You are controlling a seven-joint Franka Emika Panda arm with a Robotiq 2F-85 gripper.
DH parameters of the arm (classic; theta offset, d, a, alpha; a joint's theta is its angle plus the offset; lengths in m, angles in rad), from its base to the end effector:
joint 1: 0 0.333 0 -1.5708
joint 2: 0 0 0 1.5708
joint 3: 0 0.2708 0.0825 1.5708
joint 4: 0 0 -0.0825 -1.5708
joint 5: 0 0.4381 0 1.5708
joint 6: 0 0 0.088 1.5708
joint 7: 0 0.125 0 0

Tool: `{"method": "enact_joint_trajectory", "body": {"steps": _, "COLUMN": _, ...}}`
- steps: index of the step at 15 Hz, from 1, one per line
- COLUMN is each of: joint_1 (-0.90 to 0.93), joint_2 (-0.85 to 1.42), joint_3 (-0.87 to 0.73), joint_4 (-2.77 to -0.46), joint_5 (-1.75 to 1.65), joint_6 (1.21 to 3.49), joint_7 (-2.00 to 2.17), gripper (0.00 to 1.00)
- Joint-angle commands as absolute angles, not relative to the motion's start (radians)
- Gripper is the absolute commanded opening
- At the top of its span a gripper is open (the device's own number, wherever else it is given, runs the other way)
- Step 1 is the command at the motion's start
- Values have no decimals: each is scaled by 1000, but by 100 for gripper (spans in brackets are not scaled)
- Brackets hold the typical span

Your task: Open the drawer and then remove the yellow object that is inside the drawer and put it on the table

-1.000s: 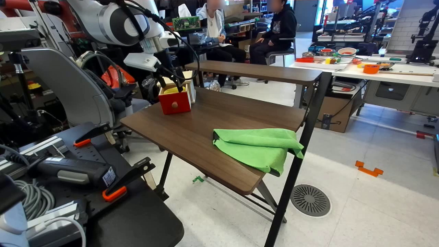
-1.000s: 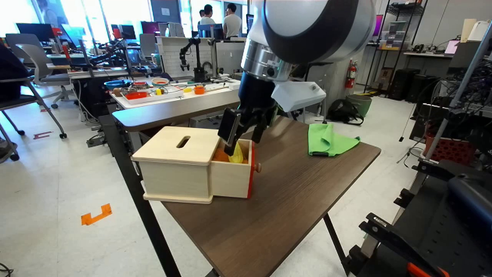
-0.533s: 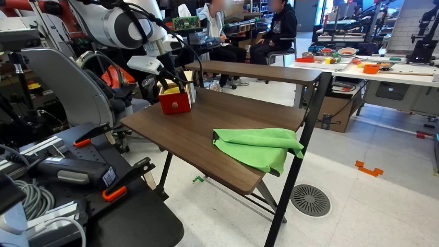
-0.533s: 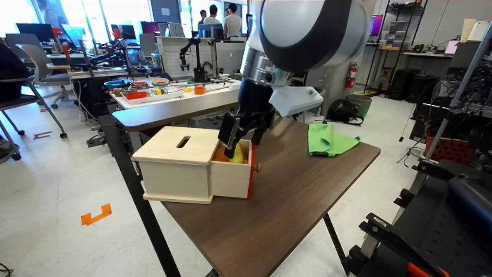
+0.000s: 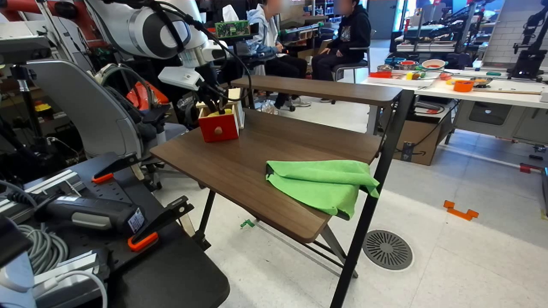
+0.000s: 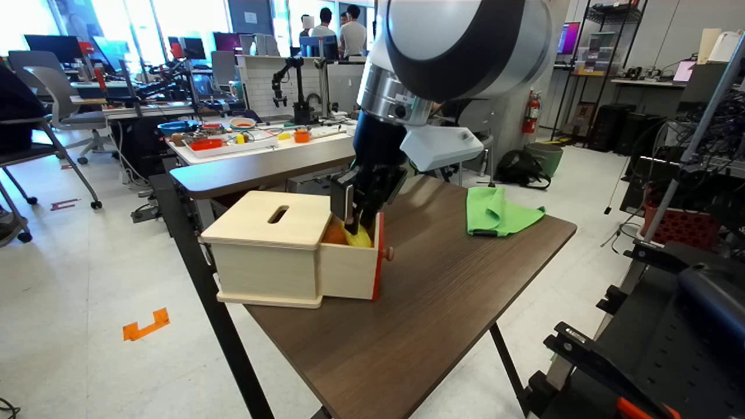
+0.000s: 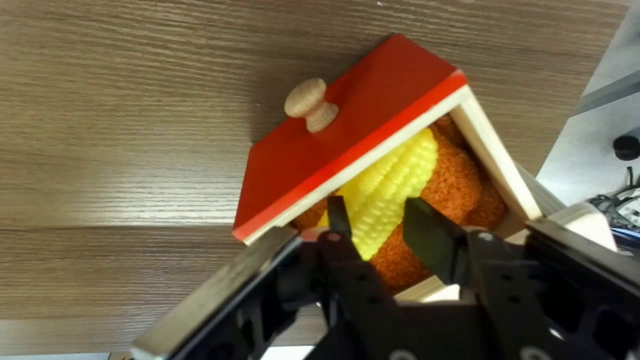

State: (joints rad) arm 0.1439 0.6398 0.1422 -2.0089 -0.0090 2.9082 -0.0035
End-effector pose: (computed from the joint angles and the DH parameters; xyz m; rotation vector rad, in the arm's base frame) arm 0.5995 0.1829 0.0599 -2.9787 -0.3878 -0.3811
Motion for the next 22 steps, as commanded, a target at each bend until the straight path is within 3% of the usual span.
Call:
{"method": "enact_joint_trajectory", "body": {"steps": 1, "joint_1": 134, "joint_2": 668, "joint_3": 153, "joint_4": -1982, "joint_5": 0, "joint_6": 2926, "joint_7": -16, "gripper": 6}}
{"method": "enact_joint_trajectory", "body": {"steps": 3, "joint_1": 135, "joint_2": 669, "joint_3": 150, "joint_4": -1977, "joint_5": -2, "joint_6": 2917, "joint_7": -16, "gripper": 0}}
{"method": "enact_joint_trajectory", "body": {"steps": 4, "joint_1": 138, "joint_2": 670, "joint_3": 146, "joint_4": -1976, "joint_5": -5, "joint_6": 2913, "joint_7": -14, "gripper": 32}}
{"method": "enact_joint_trajectory", "body": {"steps": 6, "joint_1": 139, "joint_2": 672, "joint_3": 144, "joint_4": -1973, "joint_5": -7, "joint_6": 2906, "joint_7": -15, "gripper": 33}}
{"method": "enact_joint_trajectory", "body": {"steps": 15, "joint_1": 133, "joint_2": 696, "joint_3": 158, "joint_4": -1955, "joint_5": -3, "joint_6": 2902, "joint_7": -24, "gripper": 98}}
{"method": "enact_joint_trajectory", "body": {"steps": 17, "joint_1": 132, "joint_2": 709, "joint_3": 165, "joint_4": -1946, "joint_5": -4, "joint_6": 2902, "joint_7": -28, "gripper": 100}}
{"method": "enact_joint_trajectory", "body": {"steps": 18, "joint_1": 134, "joint_2": 715, "joint_3": 165, "joint_4": -1941, "joint_5": -6, "joint_6": 2904, "joint_7": -30, "gripper": 70}}
{"method": "enact_joint_trajectory", "body": {"steps": 20, "joint_1": 135, "joint_2": 717, "joint_3": 163, "joint_4": -1939, "joint_5": -9, "joint_6": 2906, "joint_7": -36, "gripper": 71}}
{"method": "enact_joint_trajectory", "body": {"steps": 22, "joint_1": 135, "joint_2": 719, "joint_3": 161, "joint_4": -1941, "joint_5": -10, "joint_6": 2908, "joint_7": -35, "gripper": 56}}
